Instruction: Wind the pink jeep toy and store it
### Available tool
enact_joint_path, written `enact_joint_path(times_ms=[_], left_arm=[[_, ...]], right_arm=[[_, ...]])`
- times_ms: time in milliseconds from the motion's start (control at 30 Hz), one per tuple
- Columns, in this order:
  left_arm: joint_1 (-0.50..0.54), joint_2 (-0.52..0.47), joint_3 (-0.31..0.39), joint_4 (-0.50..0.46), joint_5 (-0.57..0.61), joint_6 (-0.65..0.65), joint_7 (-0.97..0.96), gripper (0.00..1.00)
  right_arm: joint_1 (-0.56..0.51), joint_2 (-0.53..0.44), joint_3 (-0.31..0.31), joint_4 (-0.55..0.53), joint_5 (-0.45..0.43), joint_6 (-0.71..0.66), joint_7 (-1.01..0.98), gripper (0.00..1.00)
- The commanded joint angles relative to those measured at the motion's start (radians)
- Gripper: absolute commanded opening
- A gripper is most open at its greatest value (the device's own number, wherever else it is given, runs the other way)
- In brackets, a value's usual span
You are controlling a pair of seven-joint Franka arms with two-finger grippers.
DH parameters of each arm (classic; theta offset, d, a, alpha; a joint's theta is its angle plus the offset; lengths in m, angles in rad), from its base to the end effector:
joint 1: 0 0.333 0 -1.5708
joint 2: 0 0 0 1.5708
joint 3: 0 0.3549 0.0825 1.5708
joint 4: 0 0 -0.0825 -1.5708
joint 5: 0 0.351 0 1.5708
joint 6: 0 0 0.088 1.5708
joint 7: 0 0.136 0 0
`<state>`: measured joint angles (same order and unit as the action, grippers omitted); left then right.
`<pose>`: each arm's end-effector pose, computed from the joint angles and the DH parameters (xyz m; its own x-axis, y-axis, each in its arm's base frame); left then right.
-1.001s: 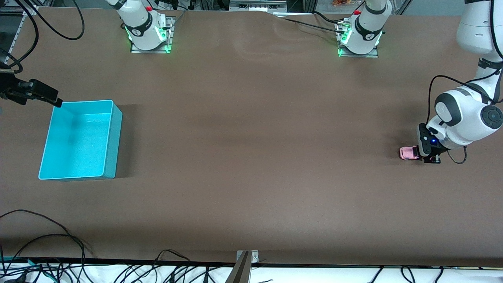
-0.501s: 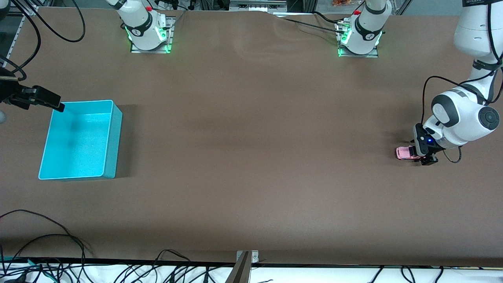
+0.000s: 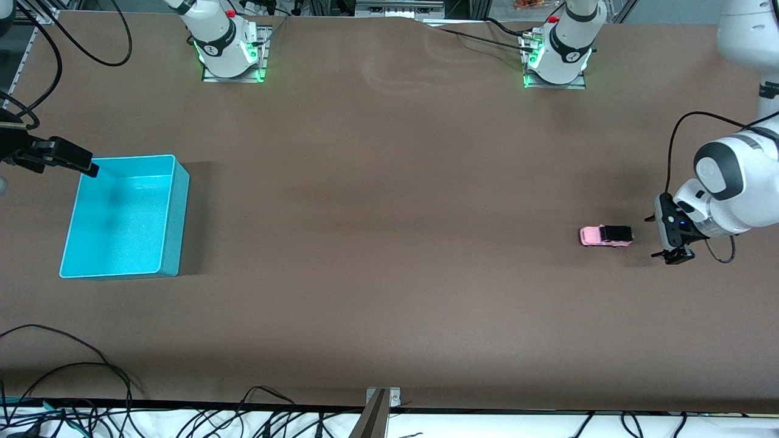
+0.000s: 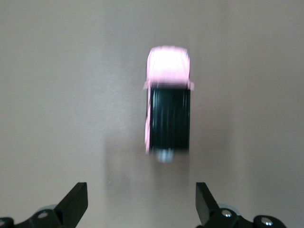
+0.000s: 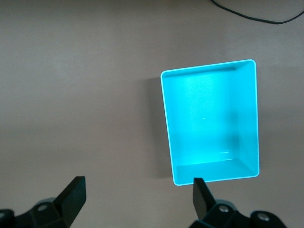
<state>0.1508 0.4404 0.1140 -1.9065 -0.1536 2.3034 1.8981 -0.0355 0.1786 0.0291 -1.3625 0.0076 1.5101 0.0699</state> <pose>0.5980 0.1505 0.2938 0.0333 -0.9969 0.0715 -0.9993 -0.0320 0.0197 0.5763 -0.0044 0.6219 0.9966 -0.0761 -0.0317 -0.0764 -0.9970 -0.0106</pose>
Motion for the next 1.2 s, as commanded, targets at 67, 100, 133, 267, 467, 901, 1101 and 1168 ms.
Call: enact_joint_path(times_ms=[67,100,133,267,467,901,1101,1168], left_arm=[[-0.034,-0.094,0.007,-0.008,0.040,-0.053,-0.137,1.00],[-0.034,-0.098,0.010,-0.008,0.037,-0.045,-0.154,1.00],[-0.036,-0.104,0.010,-0.008,0.039,-0.024,-0.172,1.00],[-0.054,-0.149,0.012,-0.011,0.049,0.077,-0.194,1.00],[-0.063,-0.174,0.012,-0.009,0.048,0.076,-0.202,1.00],[-0.080,-0.226,0.010,0.043,0.052,-0.047,-0.474,1.00],[-0.099,-0.249,0.009,0.081,0.054,-0.125,-0.596,1.00],[-0.100,-0.253,0.007,0.096,0.054,-0.151,-0.648,1.00]], right_arm=[[-0.015,-0.008,0.002,0.005,0.017,-0.002,-0.013,1.00],[-0.015,-0.010,0.002,0.005,0.017,-0.002,-0.013,1.00],[-0.015,-0.010,0.003,0.005,0.017,-0.001,-0.012,1.00],[-0.015,-0.010,0.003,0.006,0.018,0.001,-0.007,1.00],[-0.012,-0.010,0.005,0.005,0.018,0.002,-0.004,1.00],[-0.015,-0.005,0.003,0.008,0.018,0.024,-0.013,1.00],[-0.015,-0.005,0.003,0.006,0.014,0.024,-0.012,1.00],[-0.015,-0.004,0.003,0.005,0.014,0.027,-0.012,1.00]])
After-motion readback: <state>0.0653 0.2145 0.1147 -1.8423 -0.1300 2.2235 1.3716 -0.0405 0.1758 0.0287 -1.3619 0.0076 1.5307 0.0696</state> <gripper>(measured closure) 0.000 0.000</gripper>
